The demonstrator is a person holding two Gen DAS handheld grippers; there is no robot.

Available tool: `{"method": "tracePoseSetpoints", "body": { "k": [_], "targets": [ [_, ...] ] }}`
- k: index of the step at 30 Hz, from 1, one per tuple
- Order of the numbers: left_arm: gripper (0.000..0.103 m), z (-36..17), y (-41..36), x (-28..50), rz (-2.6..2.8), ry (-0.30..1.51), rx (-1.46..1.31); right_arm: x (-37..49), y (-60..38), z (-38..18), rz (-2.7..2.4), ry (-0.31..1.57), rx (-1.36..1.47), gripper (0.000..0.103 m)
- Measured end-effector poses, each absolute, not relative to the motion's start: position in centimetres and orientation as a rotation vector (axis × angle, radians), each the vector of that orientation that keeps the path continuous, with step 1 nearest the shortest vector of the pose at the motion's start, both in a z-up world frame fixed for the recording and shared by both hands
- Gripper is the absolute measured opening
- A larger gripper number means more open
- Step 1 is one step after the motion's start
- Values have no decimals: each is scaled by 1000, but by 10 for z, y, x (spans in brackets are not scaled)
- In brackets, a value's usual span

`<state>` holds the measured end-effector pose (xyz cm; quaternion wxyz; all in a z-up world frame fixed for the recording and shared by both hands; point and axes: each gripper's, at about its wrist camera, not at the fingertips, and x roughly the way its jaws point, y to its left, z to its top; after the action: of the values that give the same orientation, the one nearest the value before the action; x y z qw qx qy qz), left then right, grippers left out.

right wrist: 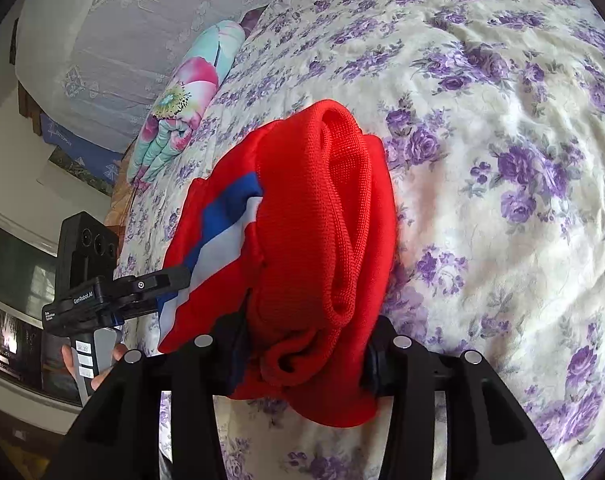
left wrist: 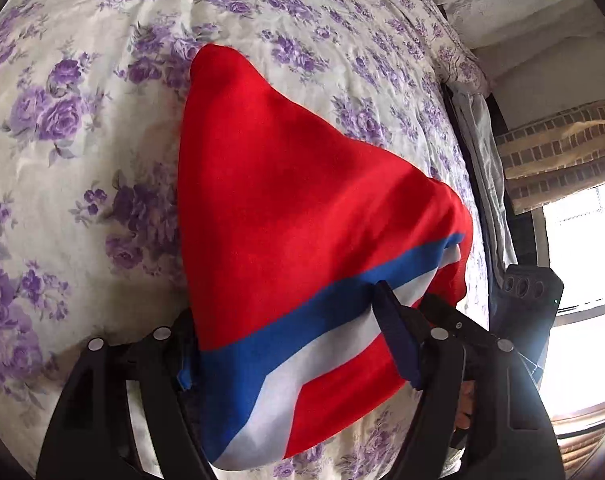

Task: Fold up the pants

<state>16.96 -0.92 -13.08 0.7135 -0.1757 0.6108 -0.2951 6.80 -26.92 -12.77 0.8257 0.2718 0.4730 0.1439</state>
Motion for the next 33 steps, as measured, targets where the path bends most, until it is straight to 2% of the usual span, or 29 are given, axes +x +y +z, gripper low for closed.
{"method": "tracePoseSetpoints", "body": {
  "k": [1,2,4,10,14,17,23,29,30,32,33],
  "targets": [
    [54,-128,-11,168,-640,1343,-375,66,-265,-124,292,994,547,40],
    [47,-122,-12,163,-633,1318,-363,64,-261,-118,278,983,511,37],
    [22,-104,-13,154,-618,1253,-320,61,-254,-105,257,964,443,35],
    [21,-47,-14,159,-616,1108,-271,90,-247,-53,241,923,321,34],
    [21,-7,-33,224,-587,1114,-217,150,-251,-7,203,887,297,34],
    [21,3,-45,296,-555,1127,-232,215,-255,8,143,856,298,34],
    [21,-30,-77,431,-502,1155,-254,341,-271,-16,70,848,267,34],
    [21,-92,-108,488,-499,1207,-226,400,-296,-72,33,904,262,36],
    [23,-103,-110,494,-486,1217,-221,404,-298,-81,30,902,258,38],
    [33,-111,-107,498,-476,1192,-234,407,-297,-88,33,886,232,53],
    [40,-110,-106,498,-466,1189,-228,406,-295,-88,25,890,207,56]
  ]
}}
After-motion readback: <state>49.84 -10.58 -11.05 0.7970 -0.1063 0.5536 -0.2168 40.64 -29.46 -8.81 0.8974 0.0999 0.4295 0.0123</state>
